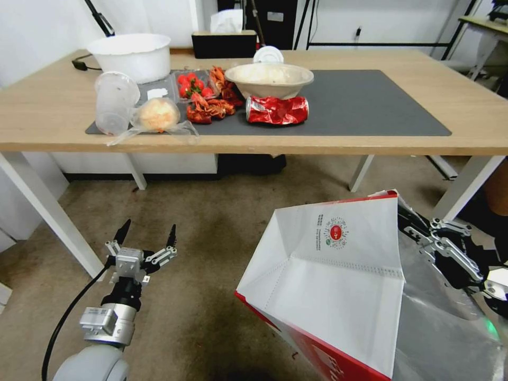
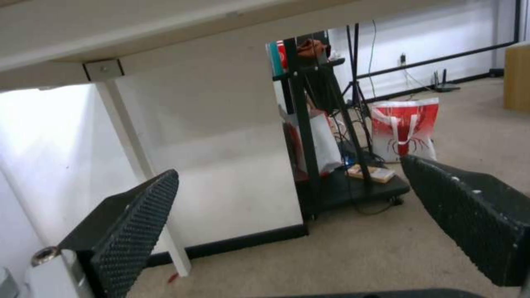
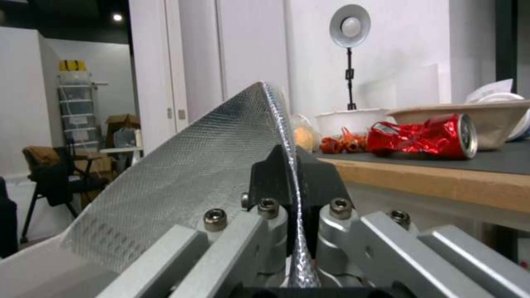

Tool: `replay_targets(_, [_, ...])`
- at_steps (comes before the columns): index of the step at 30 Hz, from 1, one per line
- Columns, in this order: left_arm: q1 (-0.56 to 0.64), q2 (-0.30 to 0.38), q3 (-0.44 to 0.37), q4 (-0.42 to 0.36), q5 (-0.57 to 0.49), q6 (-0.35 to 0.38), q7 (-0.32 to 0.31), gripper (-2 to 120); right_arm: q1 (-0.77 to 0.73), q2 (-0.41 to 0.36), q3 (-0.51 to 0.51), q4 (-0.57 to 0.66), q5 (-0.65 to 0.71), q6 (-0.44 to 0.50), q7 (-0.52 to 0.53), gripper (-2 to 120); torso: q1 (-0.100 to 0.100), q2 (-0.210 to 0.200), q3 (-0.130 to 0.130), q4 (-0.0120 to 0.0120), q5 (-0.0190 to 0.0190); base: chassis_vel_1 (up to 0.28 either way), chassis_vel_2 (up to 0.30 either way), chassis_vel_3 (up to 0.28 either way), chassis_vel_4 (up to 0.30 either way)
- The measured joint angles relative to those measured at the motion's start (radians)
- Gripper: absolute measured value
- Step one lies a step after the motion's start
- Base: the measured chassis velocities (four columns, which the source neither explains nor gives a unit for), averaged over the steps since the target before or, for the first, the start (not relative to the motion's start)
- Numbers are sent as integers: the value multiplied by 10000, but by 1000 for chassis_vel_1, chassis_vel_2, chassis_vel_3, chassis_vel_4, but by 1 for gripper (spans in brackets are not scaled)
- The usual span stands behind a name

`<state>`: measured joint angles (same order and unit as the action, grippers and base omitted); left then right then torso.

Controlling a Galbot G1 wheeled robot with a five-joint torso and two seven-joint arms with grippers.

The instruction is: Pick up the food delivery bag from the floor and place it on the table.

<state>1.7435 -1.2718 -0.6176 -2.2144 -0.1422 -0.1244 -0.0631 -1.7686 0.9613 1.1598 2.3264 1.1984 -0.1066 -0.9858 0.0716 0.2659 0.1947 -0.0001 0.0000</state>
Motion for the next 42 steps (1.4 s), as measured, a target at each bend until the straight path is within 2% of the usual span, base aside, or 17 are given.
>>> replay_targets(16, [81, -11, -27, -43, 38, -84, 1, 100, -57, 28, 77, 79, 34, -65, -192, 0, 176, 597, 421, 0, 1, 0, 0, 0, 0])
replay_targets(42, [84, 4, -141, -122, -141, 262, -70, 100, -60, 126, 99, 70, 13, -19, -336, 0, 524, 1664, 1139, 0, 0, 0, 0, 0, 0])
